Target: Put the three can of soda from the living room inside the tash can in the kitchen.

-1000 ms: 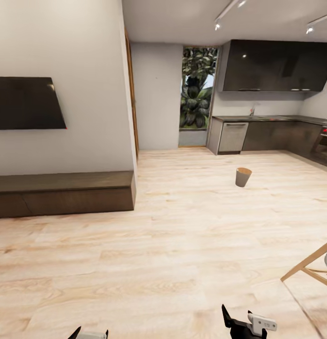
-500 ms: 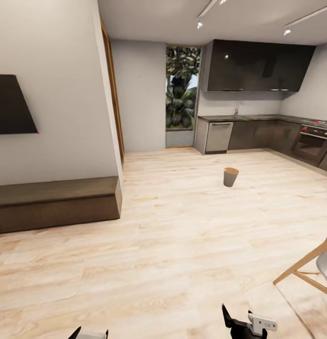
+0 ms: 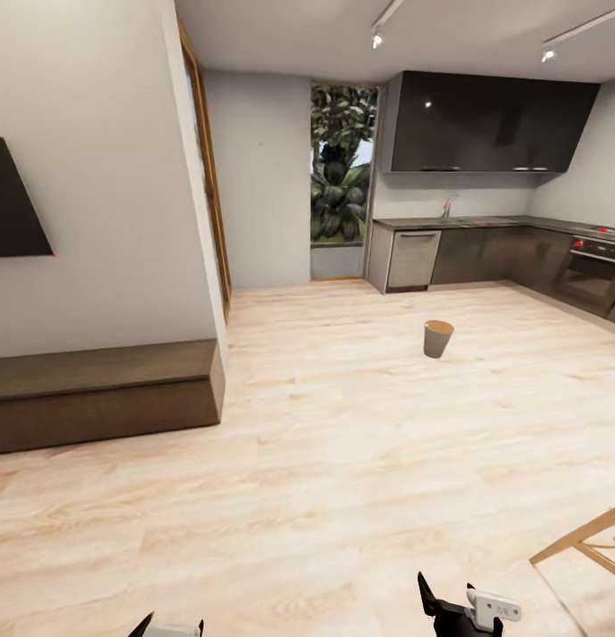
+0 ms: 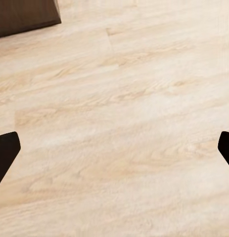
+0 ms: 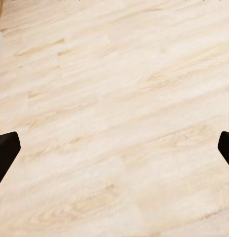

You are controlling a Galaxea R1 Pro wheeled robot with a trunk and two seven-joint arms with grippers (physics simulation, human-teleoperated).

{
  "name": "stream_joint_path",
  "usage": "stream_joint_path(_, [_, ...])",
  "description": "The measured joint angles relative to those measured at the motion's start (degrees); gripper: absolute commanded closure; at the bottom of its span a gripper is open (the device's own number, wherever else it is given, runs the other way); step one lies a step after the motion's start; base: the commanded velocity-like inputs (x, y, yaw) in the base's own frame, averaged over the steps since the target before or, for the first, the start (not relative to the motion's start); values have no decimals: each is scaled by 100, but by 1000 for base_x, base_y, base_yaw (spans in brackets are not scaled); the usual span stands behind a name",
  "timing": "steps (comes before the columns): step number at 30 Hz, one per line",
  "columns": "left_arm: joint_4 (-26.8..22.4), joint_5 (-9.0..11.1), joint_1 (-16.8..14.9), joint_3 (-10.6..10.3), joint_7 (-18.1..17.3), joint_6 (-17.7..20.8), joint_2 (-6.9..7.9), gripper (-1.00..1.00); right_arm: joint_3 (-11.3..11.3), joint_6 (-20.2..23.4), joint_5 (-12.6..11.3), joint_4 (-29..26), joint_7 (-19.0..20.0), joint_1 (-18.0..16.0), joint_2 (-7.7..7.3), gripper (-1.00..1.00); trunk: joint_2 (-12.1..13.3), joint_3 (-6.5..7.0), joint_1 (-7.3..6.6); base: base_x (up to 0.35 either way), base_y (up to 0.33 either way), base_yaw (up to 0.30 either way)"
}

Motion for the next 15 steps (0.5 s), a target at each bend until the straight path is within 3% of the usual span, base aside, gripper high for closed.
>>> stream_joint_path(7, [0,-4,0,0,0,0,0,-100,2,0,-4,5,-8,0,16,-100,0,0,0,293,0,-41])
stream_joint_path(15, [0,-8,0,0,0,0,0,-100,-30,14,-16,7,-42,0,48,-100,0,0,0,293,0,-201])
